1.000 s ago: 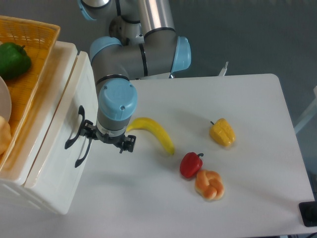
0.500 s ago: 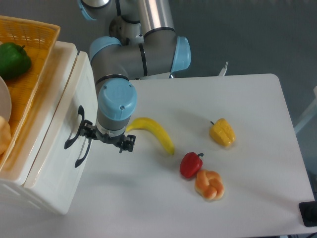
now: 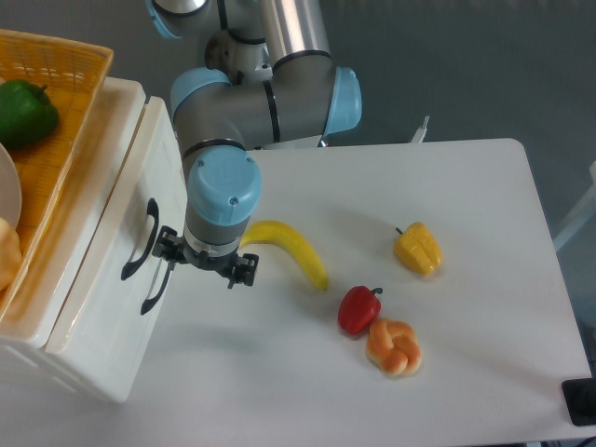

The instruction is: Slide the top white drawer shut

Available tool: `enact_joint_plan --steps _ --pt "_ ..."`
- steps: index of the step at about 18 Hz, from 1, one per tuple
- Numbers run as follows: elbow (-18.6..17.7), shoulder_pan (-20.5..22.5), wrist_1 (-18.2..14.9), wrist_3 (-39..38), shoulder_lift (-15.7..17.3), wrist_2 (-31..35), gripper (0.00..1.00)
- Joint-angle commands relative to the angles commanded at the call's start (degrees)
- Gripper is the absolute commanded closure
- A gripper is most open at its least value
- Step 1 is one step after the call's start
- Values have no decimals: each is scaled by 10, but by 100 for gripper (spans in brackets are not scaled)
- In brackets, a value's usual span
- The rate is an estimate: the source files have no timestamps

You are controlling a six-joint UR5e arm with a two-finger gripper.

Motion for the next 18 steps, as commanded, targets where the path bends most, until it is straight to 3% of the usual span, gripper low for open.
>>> enact_joint_plan --steps 3,7,18 --pt "12 26 1 31 0 38 0" --pt "14 61 4 166 3 91 0" --pt "21 206 4 406 15 107 0"
